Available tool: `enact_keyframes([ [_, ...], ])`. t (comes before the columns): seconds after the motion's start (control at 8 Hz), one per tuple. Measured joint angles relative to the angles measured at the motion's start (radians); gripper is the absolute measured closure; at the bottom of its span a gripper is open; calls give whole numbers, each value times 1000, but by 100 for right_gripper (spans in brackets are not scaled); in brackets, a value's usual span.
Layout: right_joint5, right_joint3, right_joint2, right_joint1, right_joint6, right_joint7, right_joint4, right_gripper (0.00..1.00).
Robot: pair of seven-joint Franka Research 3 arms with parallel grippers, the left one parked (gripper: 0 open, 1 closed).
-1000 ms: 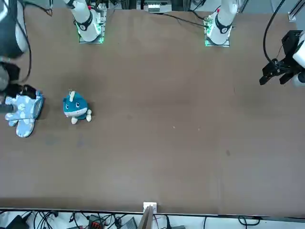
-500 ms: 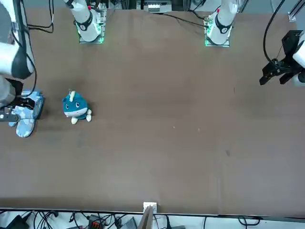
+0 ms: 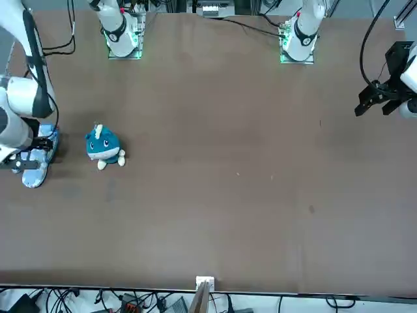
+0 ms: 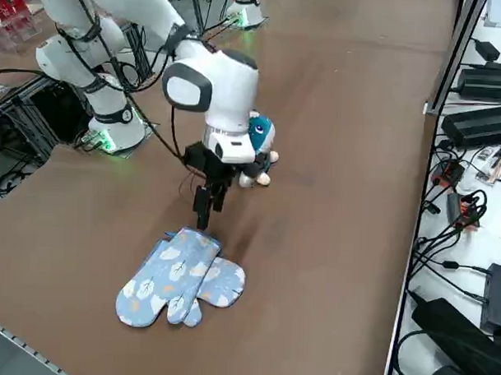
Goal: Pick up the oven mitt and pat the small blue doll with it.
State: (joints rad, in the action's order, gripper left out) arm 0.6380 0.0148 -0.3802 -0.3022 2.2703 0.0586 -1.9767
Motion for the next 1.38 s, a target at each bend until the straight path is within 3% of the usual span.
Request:
enact_keyframes([
  [0.38,161,-3,-58,-6,20,193,-6,8],
  [1.38,268,-8,-119,-5,-16,292,-9,15],
])
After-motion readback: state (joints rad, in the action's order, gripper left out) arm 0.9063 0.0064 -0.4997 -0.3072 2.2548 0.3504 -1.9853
